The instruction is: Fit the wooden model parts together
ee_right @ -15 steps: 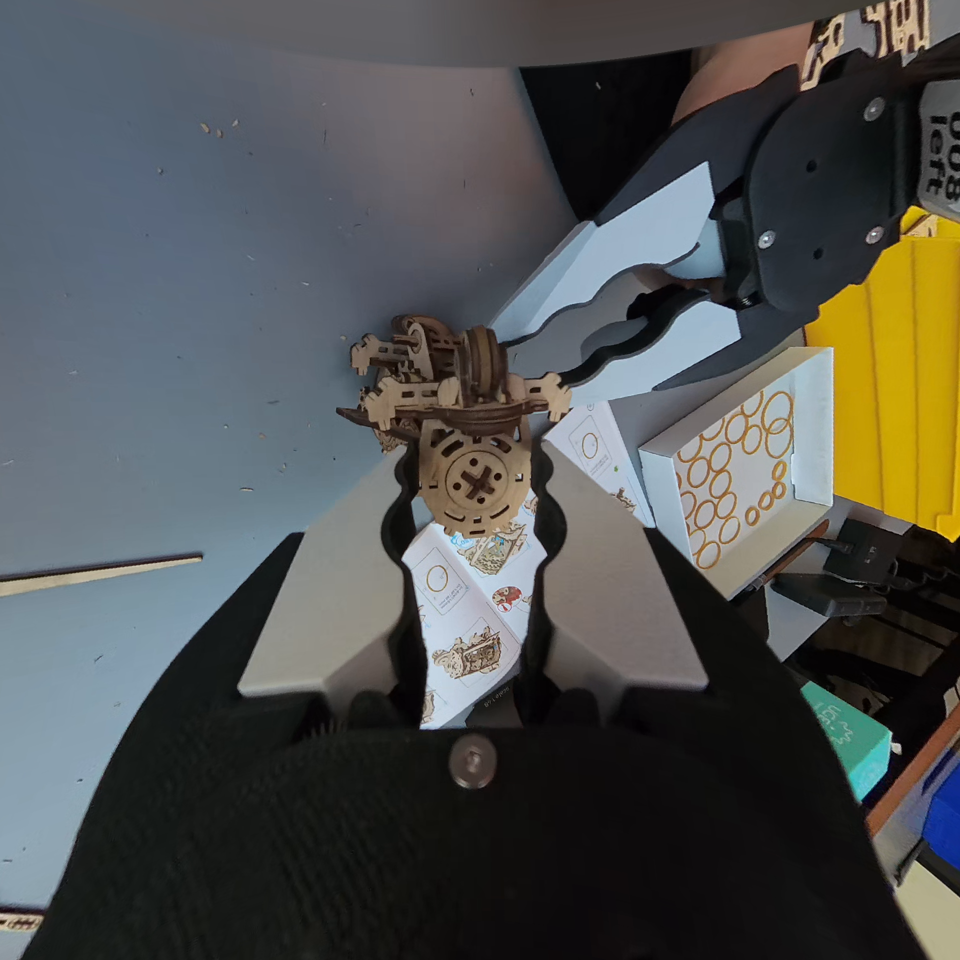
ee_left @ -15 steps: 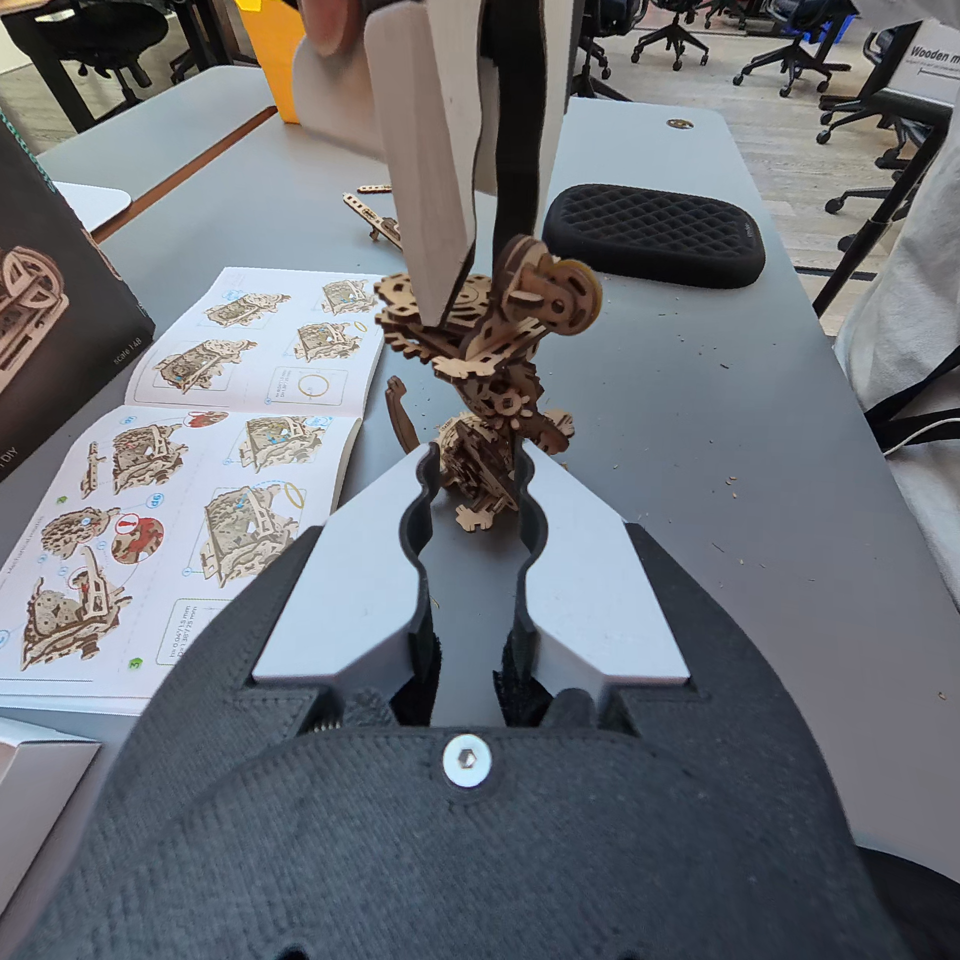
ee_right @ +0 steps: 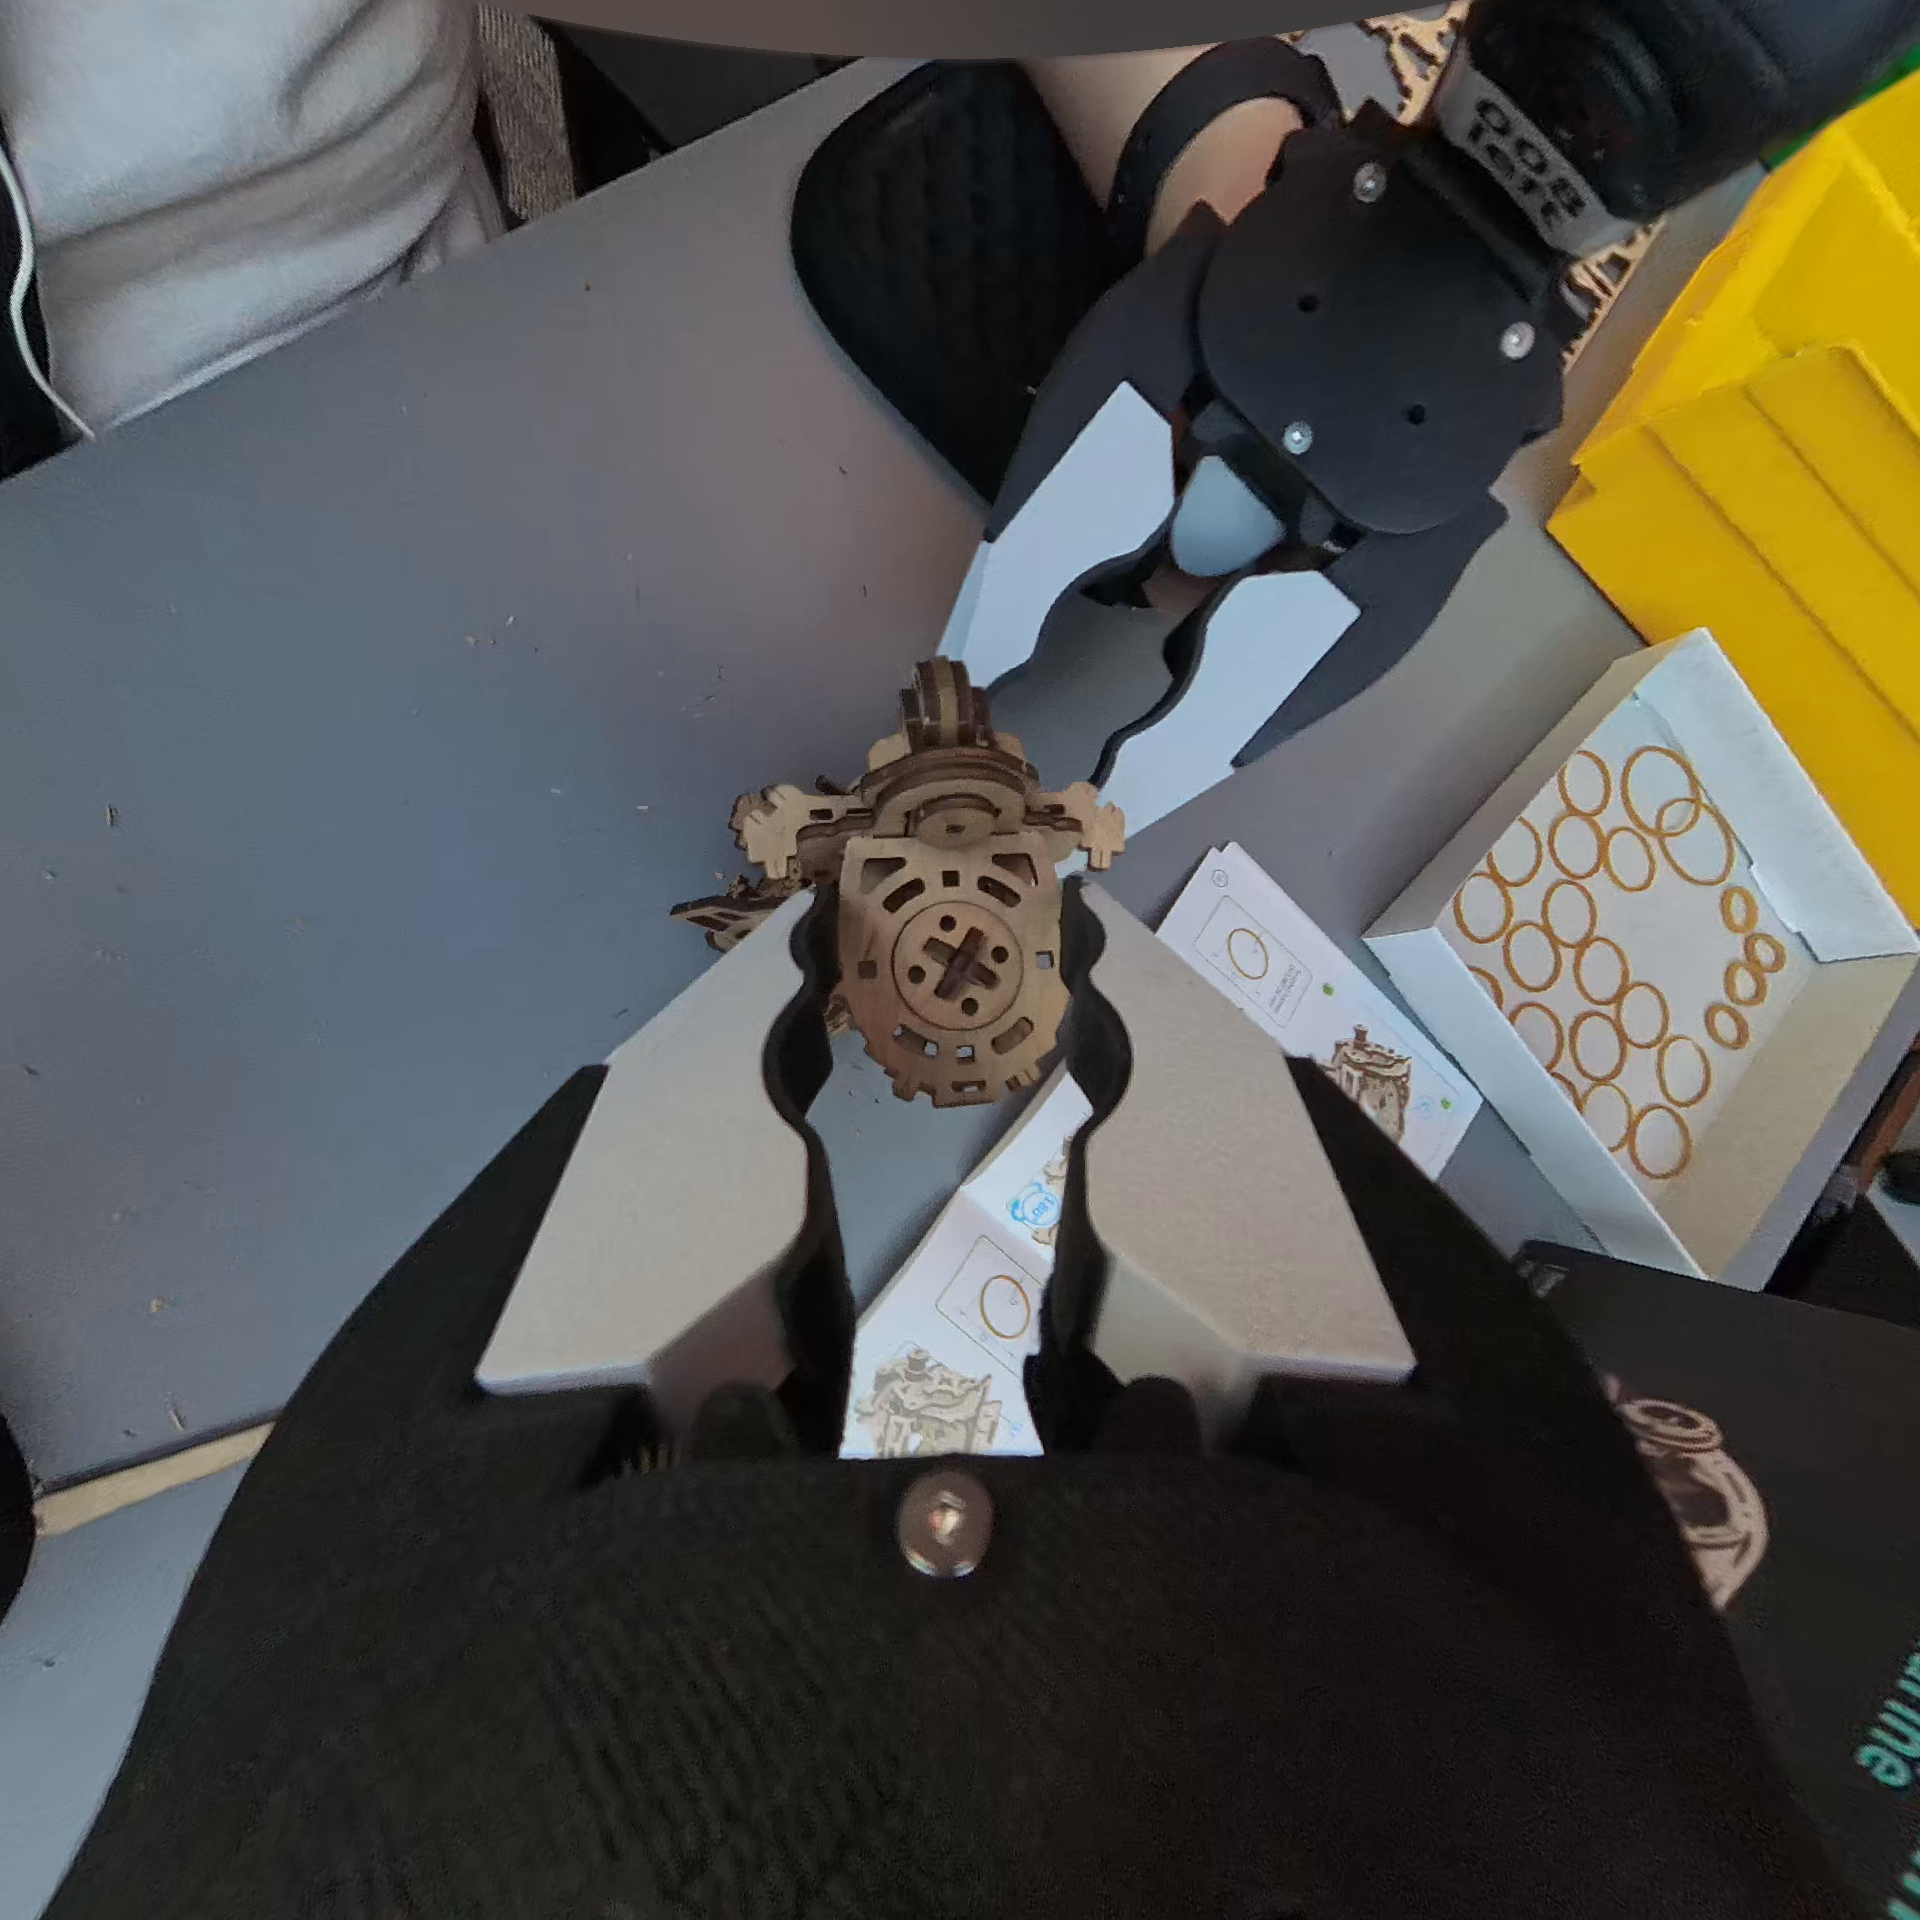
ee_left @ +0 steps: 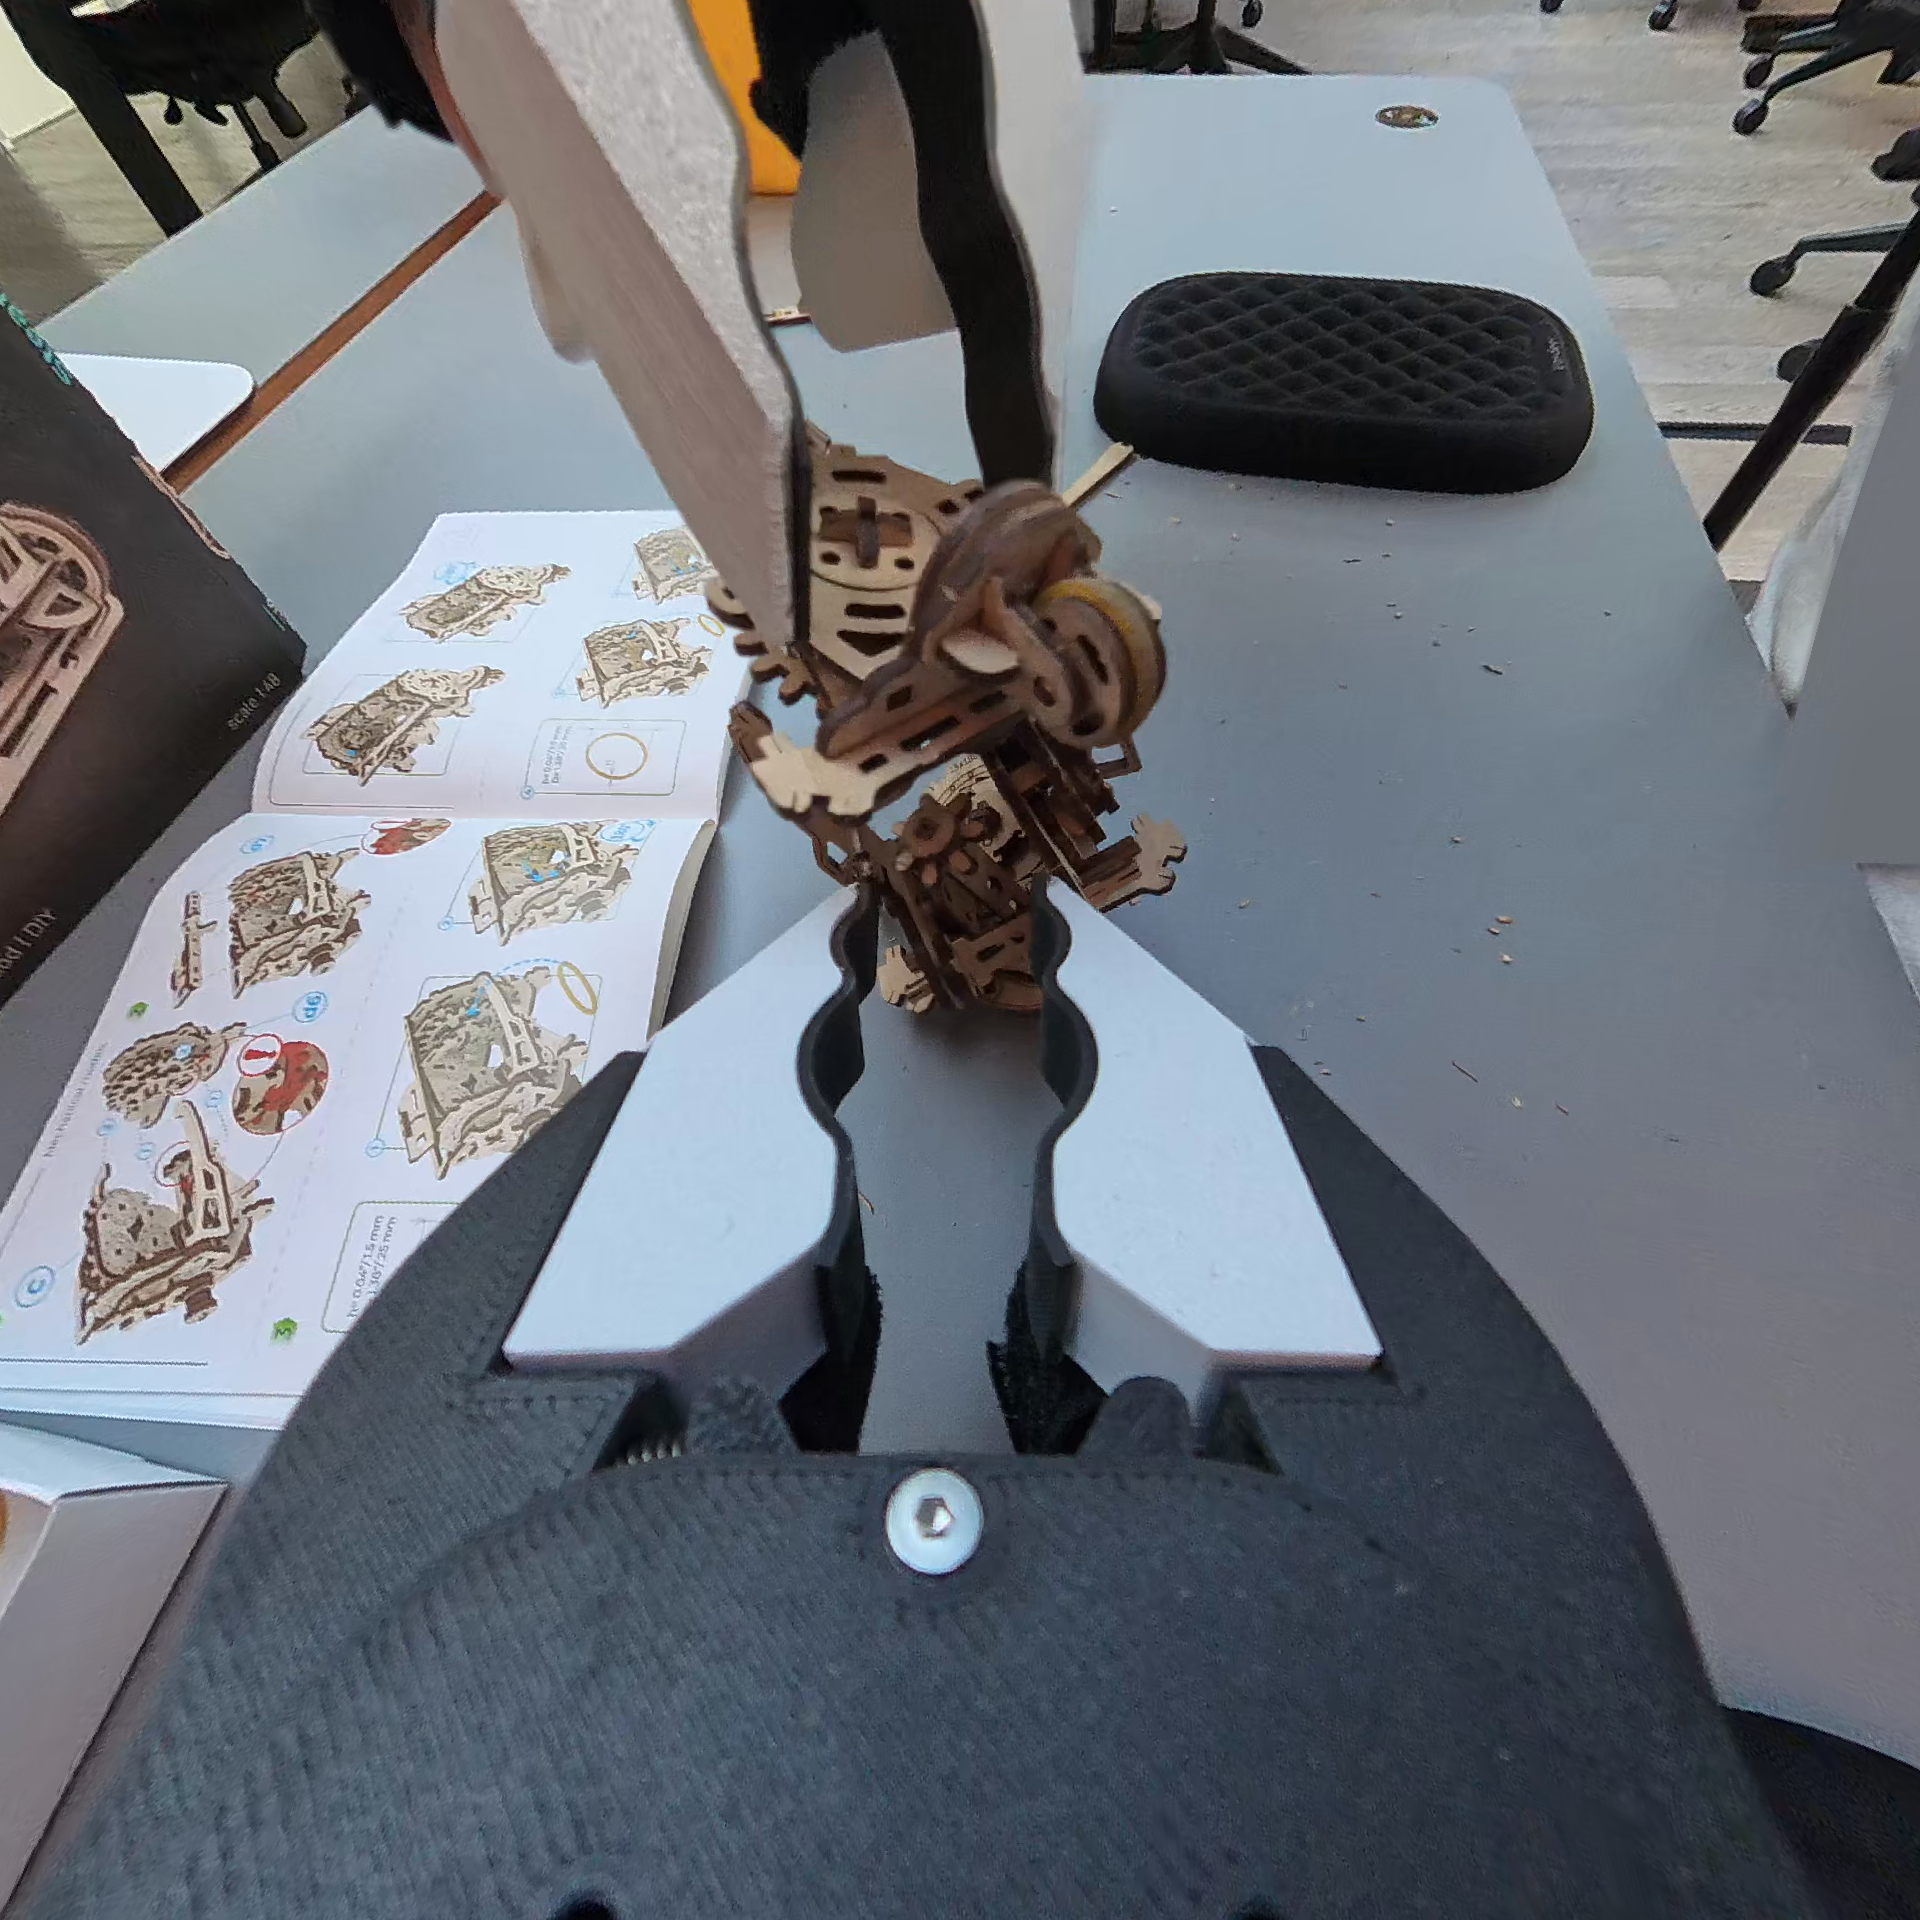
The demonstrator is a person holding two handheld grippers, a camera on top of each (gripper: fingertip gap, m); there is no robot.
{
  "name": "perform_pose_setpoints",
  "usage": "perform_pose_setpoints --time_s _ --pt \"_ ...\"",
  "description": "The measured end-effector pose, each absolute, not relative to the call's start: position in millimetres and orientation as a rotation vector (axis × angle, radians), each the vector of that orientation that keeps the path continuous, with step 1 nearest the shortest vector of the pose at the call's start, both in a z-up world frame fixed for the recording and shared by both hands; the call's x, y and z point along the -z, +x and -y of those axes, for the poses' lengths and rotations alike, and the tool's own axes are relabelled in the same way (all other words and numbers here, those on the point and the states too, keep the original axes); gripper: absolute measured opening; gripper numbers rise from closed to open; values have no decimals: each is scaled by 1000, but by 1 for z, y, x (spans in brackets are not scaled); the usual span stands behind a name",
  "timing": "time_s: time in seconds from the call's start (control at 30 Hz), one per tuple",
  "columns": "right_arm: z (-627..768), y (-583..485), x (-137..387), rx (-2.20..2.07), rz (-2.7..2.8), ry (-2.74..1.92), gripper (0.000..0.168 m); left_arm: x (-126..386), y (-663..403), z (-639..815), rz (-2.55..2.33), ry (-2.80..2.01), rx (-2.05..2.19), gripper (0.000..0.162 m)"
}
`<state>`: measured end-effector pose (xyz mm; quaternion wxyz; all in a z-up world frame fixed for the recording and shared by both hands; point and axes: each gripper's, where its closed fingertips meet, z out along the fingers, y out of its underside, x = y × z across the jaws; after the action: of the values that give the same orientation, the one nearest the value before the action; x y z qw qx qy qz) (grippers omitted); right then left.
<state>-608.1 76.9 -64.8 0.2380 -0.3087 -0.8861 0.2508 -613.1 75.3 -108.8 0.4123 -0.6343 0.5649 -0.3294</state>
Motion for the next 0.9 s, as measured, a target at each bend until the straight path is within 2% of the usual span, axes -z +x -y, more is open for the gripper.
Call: perform_pose_setpoints --time_s 0.43,0.77,0.9 --pt "-85 -605 68 -950 2197 -1270 42 105 -614 -78 -1370 -1617 810 34" --pt "-79 -602 62 -912 2062 -1196 42 104 -614 -76 -1365 -1614 775 35" --pt "-81 -602 61 -1024 1931 -1366 42 103 -614 -76 -1355 -1611 771 35"
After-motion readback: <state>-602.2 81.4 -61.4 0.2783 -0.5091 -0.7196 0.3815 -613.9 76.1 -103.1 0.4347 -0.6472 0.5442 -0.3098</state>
